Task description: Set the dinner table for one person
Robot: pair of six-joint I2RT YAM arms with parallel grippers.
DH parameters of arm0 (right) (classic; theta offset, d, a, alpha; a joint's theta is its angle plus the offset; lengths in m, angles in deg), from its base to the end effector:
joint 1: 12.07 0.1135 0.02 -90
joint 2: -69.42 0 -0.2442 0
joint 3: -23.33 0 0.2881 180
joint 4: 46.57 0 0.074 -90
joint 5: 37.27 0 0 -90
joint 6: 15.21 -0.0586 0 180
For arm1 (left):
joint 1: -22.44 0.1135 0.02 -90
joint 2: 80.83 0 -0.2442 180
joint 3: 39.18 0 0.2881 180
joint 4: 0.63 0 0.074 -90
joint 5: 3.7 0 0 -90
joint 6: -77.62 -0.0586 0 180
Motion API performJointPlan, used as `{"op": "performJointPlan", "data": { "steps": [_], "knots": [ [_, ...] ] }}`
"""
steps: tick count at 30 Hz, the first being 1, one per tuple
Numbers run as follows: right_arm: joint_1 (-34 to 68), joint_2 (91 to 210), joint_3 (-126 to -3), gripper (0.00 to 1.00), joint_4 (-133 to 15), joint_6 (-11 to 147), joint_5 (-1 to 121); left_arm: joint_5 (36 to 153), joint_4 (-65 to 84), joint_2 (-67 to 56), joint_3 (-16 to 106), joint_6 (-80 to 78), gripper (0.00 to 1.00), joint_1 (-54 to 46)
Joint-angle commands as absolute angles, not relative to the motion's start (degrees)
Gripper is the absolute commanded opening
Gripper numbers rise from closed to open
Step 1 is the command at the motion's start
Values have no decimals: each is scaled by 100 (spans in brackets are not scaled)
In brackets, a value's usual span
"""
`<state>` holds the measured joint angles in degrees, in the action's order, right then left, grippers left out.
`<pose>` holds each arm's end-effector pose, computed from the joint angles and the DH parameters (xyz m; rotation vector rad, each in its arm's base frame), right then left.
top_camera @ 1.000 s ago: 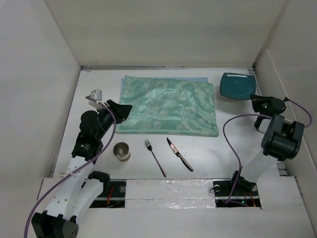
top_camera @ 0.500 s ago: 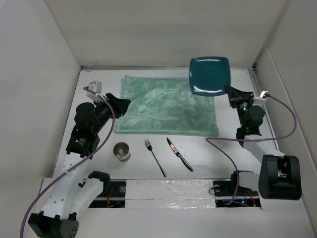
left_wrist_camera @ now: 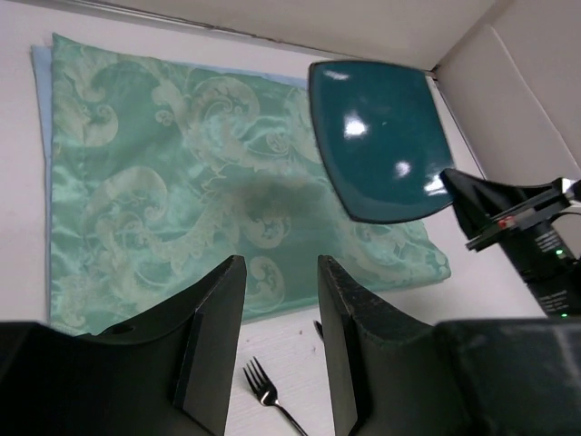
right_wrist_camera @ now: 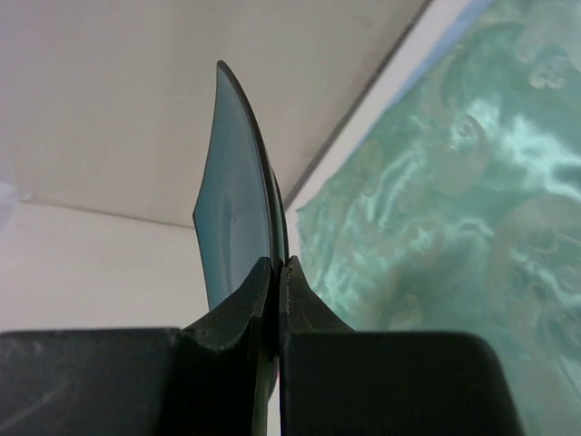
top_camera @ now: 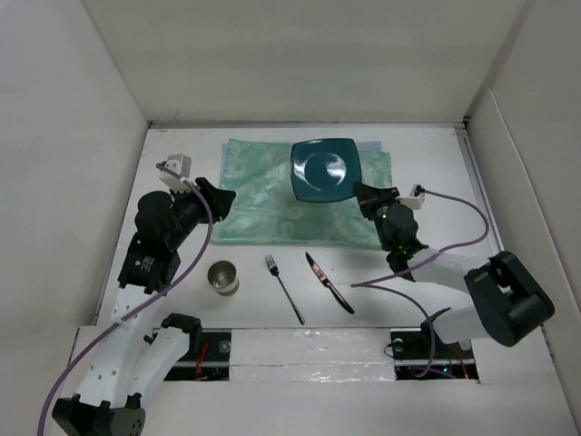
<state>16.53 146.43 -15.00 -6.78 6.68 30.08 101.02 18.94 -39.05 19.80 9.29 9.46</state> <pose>0.2901 0.1324 0.1739 0.8552 1.4067 1.0143 0.2341 -0.0692 0.3560 0.0784 1.6509 -0.6709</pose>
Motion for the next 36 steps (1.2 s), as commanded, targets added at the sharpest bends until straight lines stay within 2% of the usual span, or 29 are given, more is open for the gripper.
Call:
{"op": "performJointPlan", "data": {
  "steps": [1,6,19,31,33,36],
  "knots": [
    [2009,14895,-1840,0,732,195,1680,10028,1772,-4162,1925,775,35,987],
    [2160,15844,-1883,0,1470,-9,1521,10027,1772,-4216,1916,793,35,987],
    [2485,17065,-2420,0,1778,-474,1450,10133,1772,-4146,1916,793,35,987],
    [2494,17673,-2710,0,961,-1055,2013,10098,1781,-4154,1916,784,35,987],
    [2494,17621,-2605,8,848,-1037,1995,10098,1790,-4154,1924,775,35,987],
    [2494,17533,-2535,30,654,-1029,1995,10080,1798,-4163,1925,784,35,987]
  ]
}}
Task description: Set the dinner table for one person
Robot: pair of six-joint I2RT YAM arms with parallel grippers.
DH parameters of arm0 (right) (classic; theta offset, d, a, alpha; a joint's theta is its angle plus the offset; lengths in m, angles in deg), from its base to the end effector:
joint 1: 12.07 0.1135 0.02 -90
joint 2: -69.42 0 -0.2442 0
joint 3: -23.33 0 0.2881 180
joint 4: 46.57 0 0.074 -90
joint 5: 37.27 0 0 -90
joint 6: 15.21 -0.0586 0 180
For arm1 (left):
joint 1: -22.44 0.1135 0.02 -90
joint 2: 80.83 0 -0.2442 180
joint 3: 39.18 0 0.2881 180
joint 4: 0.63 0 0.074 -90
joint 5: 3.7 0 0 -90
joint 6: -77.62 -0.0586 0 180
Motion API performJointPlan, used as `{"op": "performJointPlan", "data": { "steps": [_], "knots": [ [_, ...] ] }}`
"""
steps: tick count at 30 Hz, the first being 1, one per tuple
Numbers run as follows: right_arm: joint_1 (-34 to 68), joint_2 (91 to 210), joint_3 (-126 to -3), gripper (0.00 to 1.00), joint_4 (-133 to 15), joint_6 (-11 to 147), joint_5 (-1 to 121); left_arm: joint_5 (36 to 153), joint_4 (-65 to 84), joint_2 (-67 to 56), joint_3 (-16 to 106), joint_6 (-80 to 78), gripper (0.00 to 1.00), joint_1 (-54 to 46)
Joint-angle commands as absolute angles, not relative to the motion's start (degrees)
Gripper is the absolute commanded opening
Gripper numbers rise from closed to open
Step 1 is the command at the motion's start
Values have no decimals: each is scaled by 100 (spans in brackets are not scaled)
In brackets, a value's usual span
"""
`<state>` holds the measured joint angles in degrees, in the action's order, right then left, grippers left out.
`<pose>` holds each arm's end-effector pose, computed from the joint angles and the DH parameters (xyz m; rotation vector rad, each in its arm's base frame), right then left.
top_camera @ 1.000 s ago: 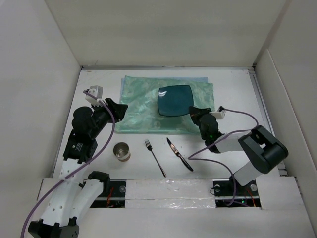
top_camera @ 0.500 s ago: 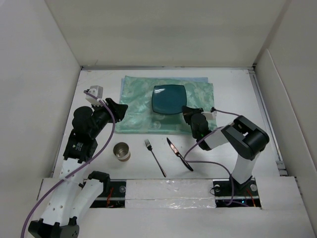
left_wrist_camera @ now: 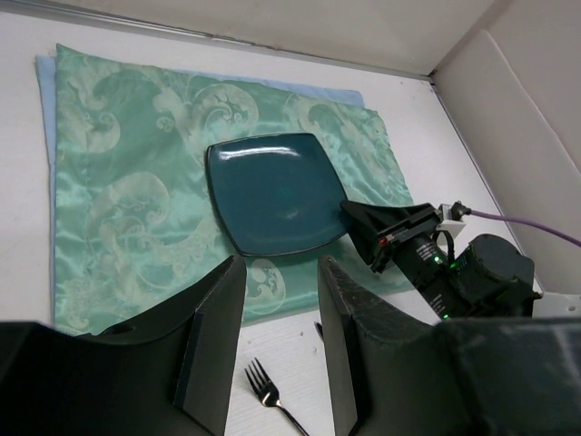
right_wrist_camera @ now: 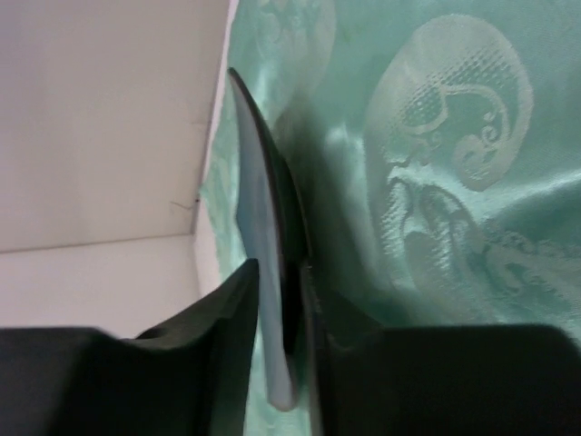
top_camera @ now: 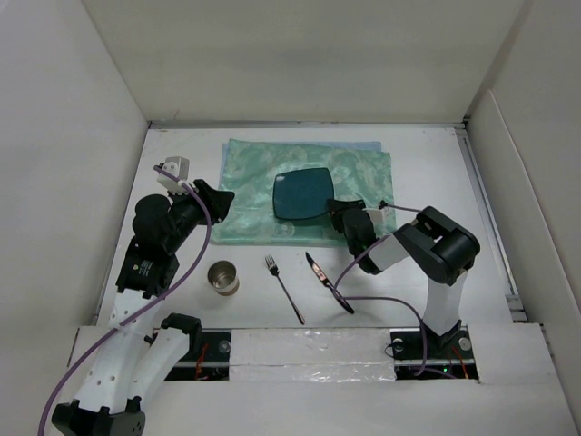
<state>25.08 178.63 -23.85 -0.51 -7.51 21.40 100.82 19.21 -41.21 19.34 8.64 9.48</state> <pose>0.3011 0.1899 0.0555 1.0870 1.5808 0.9568 0.2259 -0.0671 0.3604 0.0883 1.6239 -0.6604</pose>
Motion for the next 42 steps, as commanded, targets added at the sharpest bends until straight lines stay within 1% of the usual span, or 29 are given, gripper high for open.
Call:
{"op": "performJointPlan", "data": {
  "steps": [1,2,3,6,9,11,15,22,25,26,27,28,29,30,31,32,33,34,35,36,37,38,39,40,41,42],
  "knots": [
    [2494,17533,-2534,33,619,-1037,2082,10080,1790,-4163,1925,784,35,987],
    [2494,17533,-2534,35,575,-1029,2144,10063,1790,-4163,1925,775,35,987],
    [2494,17533,-2534,41,557,-1037,2162,10045,1816,-4172,1925,775,35,987],
    [2494,17541,-2525,50,382,-1055,2267,10028,1807,-4181,1933,775,35,987],
    [2494,17454,-2438,57,75,-1134,2294,9992,1825,-4181,1925,775,35,987],
    [2546,17279,-2324,61,-84,-1134,2285,9992,1816,-4181,1942,775,35,987],
    [2546,16928,-2253,69,-926,-1055,2329,9949,1825,-4216,1942,775,35,987],
    [2433,16268,-2174,76,-2096,-880,2241,9905,1842,-4189,1960,775,35,987],
    [2292,15935,-2165,76,-2745,-530,2320,9799,1877,-4224,1977,775,35,987],
    [2292,15863,-2165,76,-2748,-388,2320,9755,1886,-4233,1977,766,35,987],
    [2291,15776,-2174,75,-2974,-230,2329,9685,1895,-4268,1986,766,35,987],
    [2291,15601,-2191,72,-3090,189,2364,9624,1904,-4295,1995,766,34,987],
    [2291,15503,-2217,65,-3247,541,2425,9545,1930,-4338,1986,784,34,987],
    [2291,15372,-2253,35,-3223,980,2591,9318,1956,-4452,1995,784,33,987],
    [2291,15240,-2401,21,-3162,2098,3158,9202,1965,-4531,1995,827,27,987],
    [2291,15021,-2533,8,-3170,2692,3521,9097,1974,-4610,1986,854,23,987],
    [2352,14932,-2752,0,-3509,3194,3933,8843,1966,-4785,1977,871,18,987],
    [2431,14861,-3259,0,-3826,4069,4755,8702,1983,-4857,1977,915,7,987],
    [2789,14774,-3568,0,-4186,4487,4990,8491,2000,-4944,1969,942,5,987],
    [3036,14773,-3867,0,-4964,4848,5123,8228,2001,-5111,1968,959,3,987],
    [3300,14790,-4140,0,-5328,5443,5159,8078,2027,-5208,1968,994,3,1039],
    [3789,14817,-4630,0,-5819,5666,5133,7920,2062,-5270,1960,1073,3,1039],
    [4012,14965,-4826,0,-6129,5791,5089,7596,2080,-5427,1960,1117,4,1039],
    [4345,15175,-5159,9,-6332,5905,5080,7280,2115,-5559,1942,1196,8,1039],
    [4348,15177,-5327,9,-6438,5976,5132,7277,2124,-5560,1942,1223,11,1039],
    [4618,15482,-5520,27,-6526,6037,5176,6998,2141,-5691,1942,1249,14,1039]
  ]
}}
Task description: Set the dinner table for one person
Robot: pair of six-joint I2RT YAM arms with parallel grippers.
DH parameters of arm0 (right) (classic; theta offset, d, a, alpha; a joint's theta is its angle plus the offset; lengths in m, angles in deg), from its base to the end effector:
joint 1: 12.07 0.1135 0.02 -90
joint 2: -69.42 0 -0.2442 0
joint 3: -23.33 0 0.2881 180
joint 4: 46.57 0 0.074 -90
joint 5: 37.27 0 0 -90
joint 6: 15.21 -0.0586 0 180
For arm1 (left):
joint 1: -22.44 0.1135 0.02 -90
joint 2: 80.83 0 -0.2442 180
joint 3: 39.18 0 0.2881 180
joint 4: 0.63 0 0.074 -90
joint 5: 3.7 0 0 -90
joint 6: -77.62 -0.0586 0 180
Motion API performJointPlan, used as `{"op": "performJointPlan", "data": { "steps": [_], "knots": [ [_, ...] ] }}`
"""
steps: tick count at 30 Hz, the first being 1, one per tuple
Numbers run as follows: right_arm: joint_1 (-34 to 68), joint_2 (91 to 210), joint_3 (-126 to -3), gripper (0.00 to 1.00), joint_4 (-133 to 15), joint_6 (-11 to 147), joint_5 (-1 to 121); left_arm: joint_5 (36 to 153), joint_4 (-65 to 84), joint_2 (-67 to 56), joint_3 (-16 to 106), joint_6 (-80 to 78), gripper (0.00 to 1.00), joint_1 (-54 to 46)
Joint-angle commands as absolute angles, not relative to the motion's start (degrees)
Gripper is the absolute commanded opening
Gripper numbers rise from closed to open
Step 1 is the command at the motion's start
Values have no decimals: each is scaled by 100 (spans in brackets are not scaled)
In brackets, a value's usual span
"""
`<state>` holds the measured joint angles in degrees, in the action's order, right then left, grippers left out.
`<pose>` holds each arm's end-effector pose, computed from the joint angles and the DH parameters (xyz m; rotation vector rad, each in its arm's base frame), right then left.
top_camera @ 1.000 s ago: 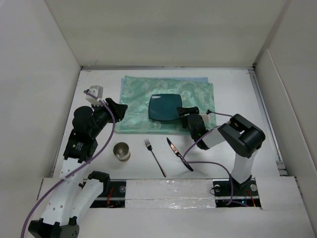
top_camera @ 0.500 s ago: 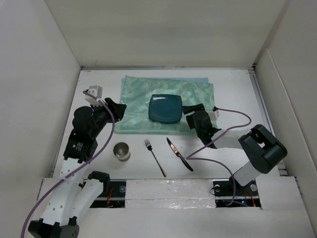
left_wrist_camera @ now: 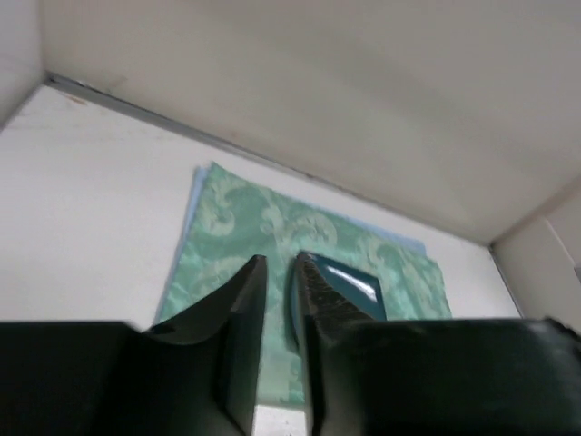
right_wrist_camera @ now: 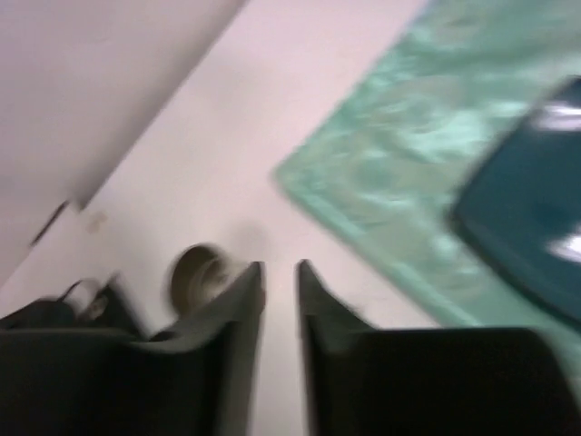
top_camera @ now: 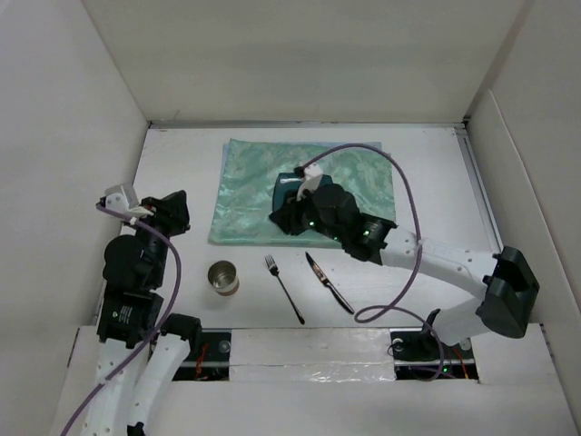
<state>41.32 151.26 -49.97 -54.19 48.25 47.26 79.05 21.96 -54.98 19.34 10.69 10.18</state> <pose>0.2414 0.3156 0.2756 -0.3836 1.9076 0.8673 0.1705 -0.0295 0.3986 -0.2382 1.3891 -0.4241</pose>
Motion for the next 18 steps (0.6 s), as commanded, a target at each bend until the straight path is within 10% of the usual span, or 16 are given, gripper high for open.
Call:
{"op": "performJointPlan", "data": {
  "steps": [1,4,18],
  "knots": [
    [4751,15650,-5723,36,-6614,6151,5151,6847,2159,-5753,1942,1276,20,1039],
    [5130,16474,-6531,55,-6930,6432,4984,6311,2212,-5999,1907,1425,28,1101],
    [5596,18631,-8396,56,-7793,6636,5124,6423,1965,-6308,1731,1320,34,1101]
  ]
}}
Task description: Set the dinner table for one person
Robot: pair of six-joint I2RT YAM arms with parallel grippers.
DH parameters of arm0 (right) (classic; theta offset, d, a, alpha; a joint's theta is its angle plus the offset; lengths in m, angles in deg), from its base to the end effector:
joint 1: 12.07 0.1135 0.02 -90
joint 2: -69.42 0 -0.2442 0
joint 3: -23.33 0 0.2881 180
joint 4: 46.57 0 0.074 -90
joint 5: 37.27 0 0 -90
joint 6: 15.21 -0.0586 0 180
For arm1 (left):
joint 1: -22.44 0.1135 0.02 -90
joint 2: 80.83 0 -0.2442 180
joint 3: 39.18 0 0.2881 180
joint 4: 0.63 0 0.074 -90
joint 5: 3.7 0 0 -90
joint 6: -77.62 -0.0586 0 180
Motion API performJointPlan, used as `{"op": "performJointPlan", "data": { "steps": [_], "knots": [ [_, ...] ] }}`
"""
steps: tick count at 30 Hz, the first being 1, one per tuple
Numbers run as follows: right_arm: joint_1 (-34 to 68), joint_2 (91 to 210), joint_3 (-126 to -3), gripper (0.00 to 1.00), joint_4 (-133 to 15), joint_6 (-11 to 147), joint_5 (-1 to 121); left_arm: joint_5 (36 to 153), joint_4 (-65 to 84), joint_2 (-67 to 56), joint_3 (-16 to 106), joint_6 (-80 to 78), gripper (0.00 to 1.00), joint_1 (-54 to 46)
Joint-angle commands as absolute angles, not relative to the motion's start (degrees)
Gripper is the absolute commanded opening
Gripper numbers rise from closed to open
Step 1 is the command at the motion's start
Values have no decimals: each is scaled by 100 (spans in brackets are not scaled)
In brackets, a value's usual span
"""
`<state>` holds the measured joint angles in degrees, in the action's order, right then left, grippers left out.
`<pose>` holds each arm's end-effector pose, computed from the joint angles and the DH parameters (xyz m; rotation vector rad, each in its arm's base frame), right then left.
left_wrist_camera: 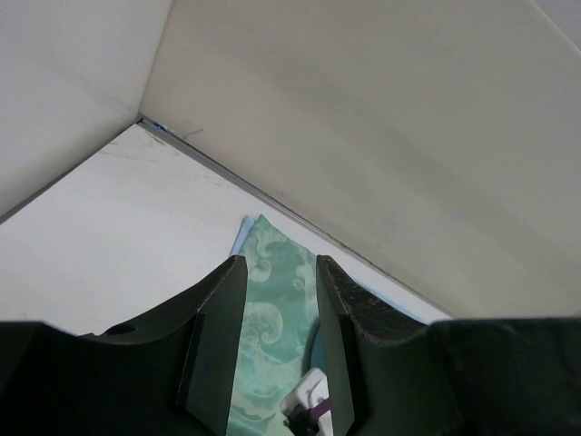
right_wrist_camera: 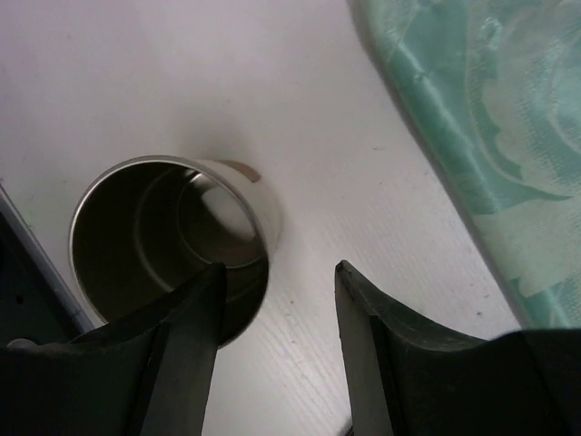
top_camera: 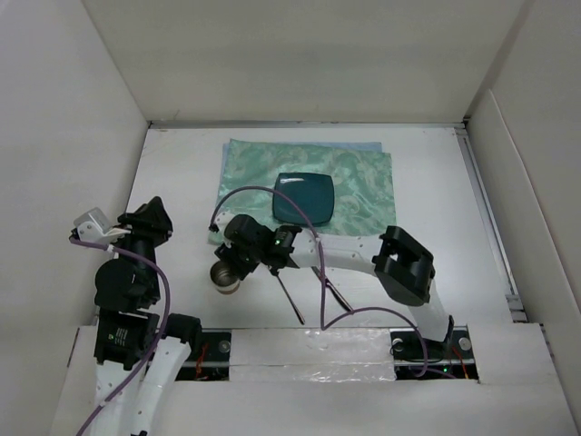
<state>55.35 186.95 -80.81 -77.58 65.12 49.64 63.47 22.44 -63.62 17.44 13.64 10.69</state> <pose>0.1979 0.4677 0.1706 -1.1464 2.1358 0.5838 0.1340 -0.0047 0.4047 -0.4972 1.2170 -0.3061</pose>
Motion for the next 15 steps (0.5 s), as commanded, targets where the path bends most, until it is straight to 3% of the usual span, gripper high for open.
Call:
{"op": "performJointPlan", "data": {
  "steps": [1,2,5,6,9,12,15],
  "knots": [
    [5596,18657,-8396,56,-7767,6592,5159,6441,1957,-6308,1714,1311,34,1101],
    [5596,18692,-8388,56,-7671,6565,5176,6468,1948,-6299,1722,1294,34,1101],
    [5596,18798,-8440,7,-7669,6416,5020,6582,1913,-6299,1714,1276,34,1101],
    [5596,18746,-8432,0,-7635,6364,4923,6634,1904,-6281,1705,1259,34,1101],
    [5500,18150,-8222,0,-7267,6275,4641,6757,1878,-6211,1696,1206,35,1101],
    [4867,17260,-8019,0,-7028,6214,4676,7380,1702,-6035,1626,1065,42,1101],
    [3657,16655,-7720,0,-7028,6214,4693,8230,1658,-5511,1695,863,48,1101]
  ]
}}
